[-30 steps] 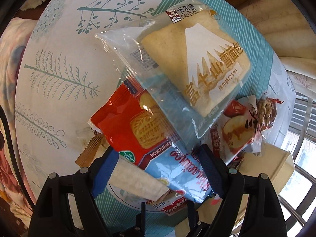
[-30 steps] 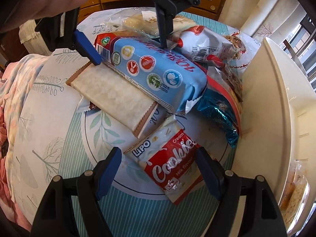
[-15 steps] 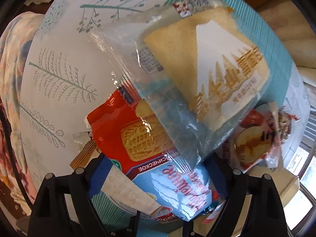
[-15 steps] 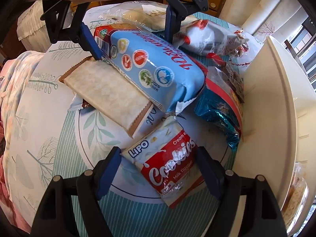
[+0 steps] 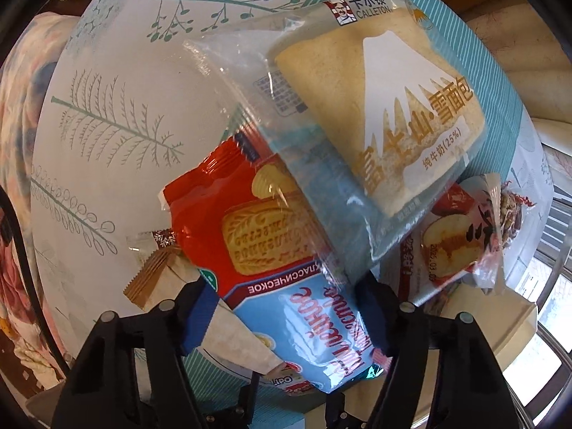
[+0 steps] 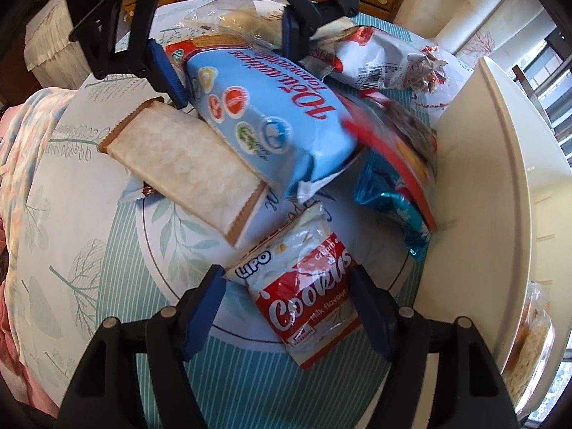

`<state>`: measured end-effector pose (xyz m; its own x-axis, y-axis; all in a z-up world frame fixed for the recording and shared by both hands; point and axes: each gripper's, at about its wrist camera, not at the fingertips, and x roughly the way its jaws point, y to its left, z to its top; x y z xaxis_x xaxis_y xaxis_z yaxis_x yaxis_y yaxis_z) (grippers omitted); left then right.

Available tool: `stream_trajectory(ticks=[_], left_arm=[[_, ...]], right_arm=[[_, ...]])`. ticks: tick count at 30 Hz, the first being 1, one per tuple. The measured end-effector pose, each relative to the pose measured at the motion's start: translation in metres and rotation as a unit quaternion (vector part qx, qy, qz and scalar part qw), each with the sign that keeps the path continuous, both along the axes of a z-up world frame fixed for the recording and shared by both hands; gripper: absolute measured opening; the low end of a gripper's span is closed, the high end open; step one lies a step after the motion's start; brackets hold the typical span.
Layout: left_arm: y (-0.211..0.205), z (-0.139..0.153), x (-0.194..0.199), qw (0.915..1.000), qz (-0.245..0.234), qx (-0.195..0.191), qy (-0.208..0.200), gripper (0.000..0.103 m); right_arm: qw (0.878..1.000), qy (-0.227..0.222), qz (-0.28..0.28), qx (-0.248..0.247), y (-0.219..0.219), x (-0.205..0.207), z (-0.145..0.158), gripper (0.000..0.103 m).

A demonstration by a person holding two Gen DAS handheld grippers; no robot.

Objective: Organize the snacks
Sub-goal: 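Grasp the red and blue biscuit pack with the left tool while the right grasps the Lipo Cookies bag, then carry the biscuit pack with the left tool while the right tool carries the Lipo Cookies bag to the tray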

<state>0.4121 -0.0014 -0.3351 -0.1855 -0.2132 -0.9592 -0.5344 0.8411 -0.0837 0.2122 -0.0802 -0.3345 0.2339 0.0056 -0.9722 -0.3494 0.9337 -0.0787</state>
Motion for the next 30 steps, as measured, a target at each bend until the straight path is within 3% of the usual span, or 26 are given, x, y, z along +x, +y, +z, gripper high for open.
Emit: stream_trajectory(ticks=[13, 15, 30], left_arm=[[0.024, 0.008, -0.045, 0.9992, -0.014, -0.036, 0.001, 0.059], [0.027, 0.012, -0.056, 0.9991, -0.019, -0.038, -0.004, 0.059], [0.07, 0.049, -0.145, 0.9967, -0.056, -0.047, -0.036, 0.057]], right_arm=[[0.998, 0.037, -0.046, 0.014, -0.012, -0.015, 0.004, 0.058], [0.997, 0.039, -0.058, 0.014, -0.015, -0.02, 0.007, 0.051], [0.985, 0.067, -0.15, 0.044, -0.005, -0.072, 0.005, 0.051]])
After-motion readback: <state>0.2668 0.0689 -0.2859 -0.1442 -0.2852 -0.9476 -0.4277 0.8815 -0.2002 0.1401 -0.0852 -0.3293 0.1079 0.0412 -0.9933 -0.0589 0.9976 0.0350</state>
